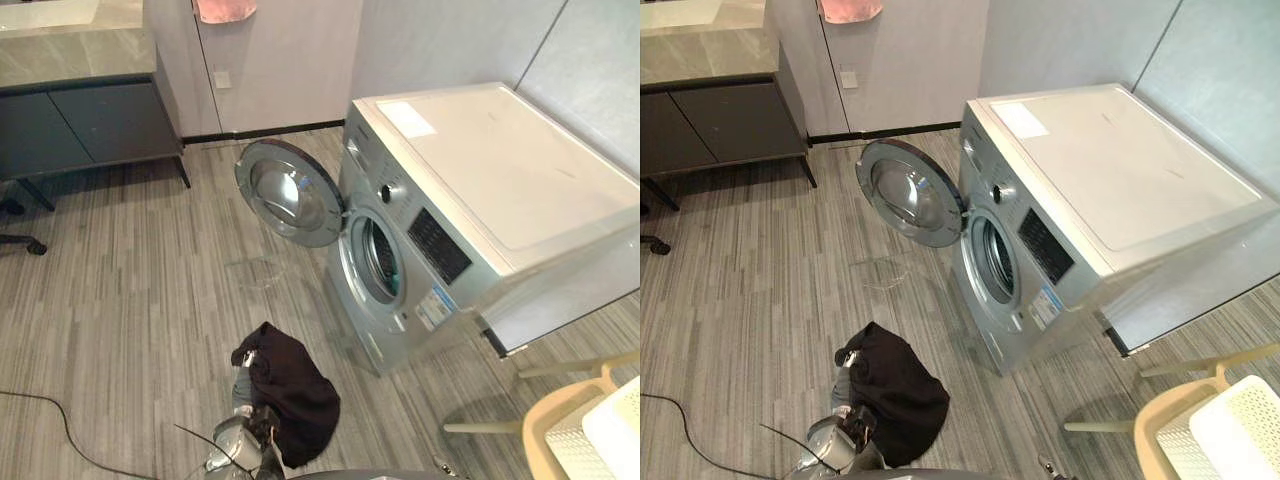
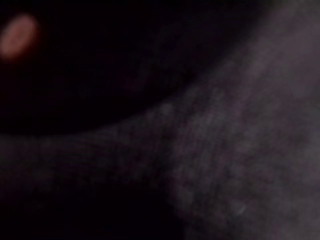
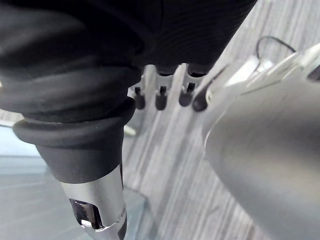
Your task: Pick up the laundry basket with both hands and put the clothes into the washing machine.
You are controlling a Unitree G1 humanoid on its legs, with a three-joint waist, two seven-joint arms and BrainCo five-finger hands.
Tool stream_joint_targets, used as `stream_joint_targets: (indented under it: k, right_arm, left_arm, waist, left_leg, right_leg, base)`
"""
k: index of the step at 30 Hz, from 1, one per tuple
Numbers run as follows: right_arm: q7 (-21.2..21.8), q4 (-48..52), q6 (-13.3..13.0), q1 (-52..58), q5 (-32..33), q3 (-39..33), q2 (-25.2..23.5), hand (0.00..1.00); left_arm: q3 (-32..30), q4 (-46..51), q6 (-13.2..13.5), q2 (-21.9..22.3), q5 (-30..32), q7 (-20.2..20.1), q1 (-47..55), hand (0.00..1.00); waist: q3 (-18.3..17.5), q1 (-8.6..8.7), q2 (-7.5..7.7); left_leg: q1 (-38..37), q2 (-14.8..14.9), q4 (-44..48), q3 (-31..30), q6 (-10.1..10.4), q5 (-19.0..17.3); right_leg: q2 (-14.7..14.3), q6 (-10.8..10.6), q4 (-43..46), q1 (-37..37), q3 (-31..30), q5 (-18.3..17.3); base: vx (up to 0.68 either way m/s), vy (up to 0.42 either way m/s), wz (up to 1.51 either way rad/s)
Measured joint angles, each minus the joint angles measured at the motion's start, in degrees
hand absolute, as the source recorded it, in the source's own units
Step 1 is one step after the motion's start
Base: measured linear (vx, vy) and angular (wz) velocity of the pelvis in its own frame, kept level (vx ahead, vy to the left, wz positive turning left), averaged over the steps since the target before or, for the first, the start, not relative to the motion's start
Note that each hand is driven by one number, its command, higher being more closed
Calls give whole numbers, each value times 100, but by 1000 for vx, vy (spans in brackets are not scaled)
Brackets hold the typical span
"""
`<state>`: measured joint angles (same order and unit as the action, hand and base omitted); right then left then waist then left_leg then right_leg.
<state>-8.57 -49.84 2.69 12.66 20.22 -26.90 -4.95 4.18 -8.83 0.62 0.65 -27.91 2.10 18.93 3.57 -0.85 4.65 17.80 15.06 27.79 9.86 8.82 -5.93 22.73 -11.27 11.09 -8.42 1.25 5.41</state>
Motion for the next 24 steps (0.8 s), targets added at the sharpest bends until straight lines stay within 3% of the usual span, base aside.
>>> stream_joint_targets:
  k: [1,2,3,4,6,7,10,11,12,13,14,15,17,19,20,21,23,24]
  right_arm:
    - [-1,25,1,-28,-1,-2,-2,0]
    - [-8,150,4,-119,-2,85,22,0]
    - [-2,197,8,-166,-4,168,55,0]
    - [7,250,4,-209,-9,295,63,0]
    - [13,553,1,-214,-44,430,70,0]
    - [13,628,-1,-219,-51,480,72,0]
    - [25,1141,-22,-300,105,637,76,0]
    - [23,1260,-27,-309,165,655,74,0]
    - [21,1397,-114,-320,260,697,29,0]
    - [28,1461,-228,-325,280,683,74,0]
    - [45,1510,-265,-329,279,675,88,0]
    - [121,1552,-311,-268,260,667,85,0]
    - [141,1477,-289,-189,220,662,86,0]
    - [134,1296,-248,-77,210,552,53,0]
    - [129,1290,-243,-40,208,475,36,0]
    - [117,1296,-240,-4,178,303,57,0]
    - [72,1313,-240,47,180,206,275,0]
    - [42,1303,-228,61,179,223,285,0]
  left_arm:
    - [30,0,4,2,8,2,-19,100]
    - [81,11,51,10,12,20,-55,100]
    - [68,18,81,10,11,44,-78,100]
    - [52,13,93,10,5,76,-125,100]
    - [48,4,144,24,-58,96,-111,100]
    - [49,-21,146,23,-81,109,-98,100]
    - [52,-224,124,75,-124,173,-127,100]
    - [59,-270,115,92,-123,176,-142,100]
    - [94,-302,75,108,-121,176,-143,100]
    - [149,-376,-10,233,-114,178,-184,100]
    - [210,-374,-29,296,-111,182,-198,100]
    - [398,-345,-33,286,-100,145,-272,100]
    - [542,-333,-39,284,-63,105,-404,100]
    - [690,-321,-44,286,-55,44,-563,100]
    - [736,-285,-44,286,-60,34,-617,100]
    - [815,-171,-35,283,-106,23,-642,100]
    - [840,26,-16,277,-176,-24,-584,100]
    - [737,38,-12,282,-176,-46,-559,100]
  waist:
    - [-11,-3,-48]
    - [-10,7,-190]
    - [12,31,-223]
    - [43,56,-272]
    - [82,74,-310]
    - [89,93,-319]
    - [225,279,-311]
    - [283,306,-286]
    - [338,309,-168]
    - [346,316,-226]
    - [340,331,-342]
    - [327,364,-454]
    - [309,386,-534]
    - [325,580,-521]
    - [329,593,-515]
    - [348,589,-558]
    - [392,433,-841]
    - [402,419,-877]
  left_leg:
    - [-111,-41,-77,135,-87,-49]
    - [-415,-100,-389,446,-281,-159]
    - [-540,-116,-518,530,-344,-194]
    - [-684,-136,-662,634,-402,-178]
    - [-1243,-266,-1139,993,-482,-153]
    - [-1397,-308,-1321,1052,-508,-182]
    - [-1692,-365,-1598,1295,-482,-255]
    - [-1749,-366,-1601,1372,-458,-270]
    - [-1836,-446,-1614,1571,-375,-303]
    - [-1947,-388,-1770,1646,-255,-231]
    - [-1946,-337,-1867,1663,-242,-216]
    - [-1969,-285,-2057,1660,-141,-115]
    - [-2082,-197,-2109,1520,-141,-113]
    - [-2031,27,-1175,1331,-103,-269]
    - [-1891,125,-640,1252,-98,-276]
    - [-1407,325,894,898,-139,-242]
    - [-610,365,3468,177,-264,-175]
    - [-451,291,3747,98,-254,-193]
  right_leg:
    - [66,237,171,157,19,307]
    - [176,951,767,651,88,798]
    - [171,1016,1225,892,114,606]
    - [129,1024,1875,1205,225,151]
    - [-37,1076,2858,1710,1030,-767]
    - [-167,1037,3033,1809,1129,-954]
    - [-1062,708,3359,2453,1334,-1885]
    - [-1179,634,3190,2518,1395,-1982]
    - [-1296,705,2390,2521,1620,-2033]
    - [-1432,1221,1931,2294,1910,-2166]
    - [-1529,1239,1757,2223,1985,-2129]
    - [-1709,1387,1580,2213,2041,-2045]
    - [-1907,1423,1423,2070,2085,-2080]
    - [-2037,1472,1216,1548,2255,-2249]
    - [-2047,1449,1170,1406,2254,-2270]
    - [-2093,1444,1073,1140,2200,-2280]
    - [-2299,1566,830,613,1872,-2337]
    - [-2313,1569,742,431,1777,-2339]
  base:
    - [189,438,-52]
    - [169,393,-56]
    - [169,386,-56]
    - [95,206,-44]
    - [70,144,-60]
    - [73,27,-57]
    - [64,-74,-41]
    - [99,-209,-47]
    - [112,-199,-54]
    - [192,-219,-48]
    - [214,-154,-28]
    - [280,-180,-6]
    - [253,-159,-2]
    - [255,-132,36]
    - [210,-105,27]
    - [185,-38,-31]
    - [269,115,-74]
    - [227,164,-56]
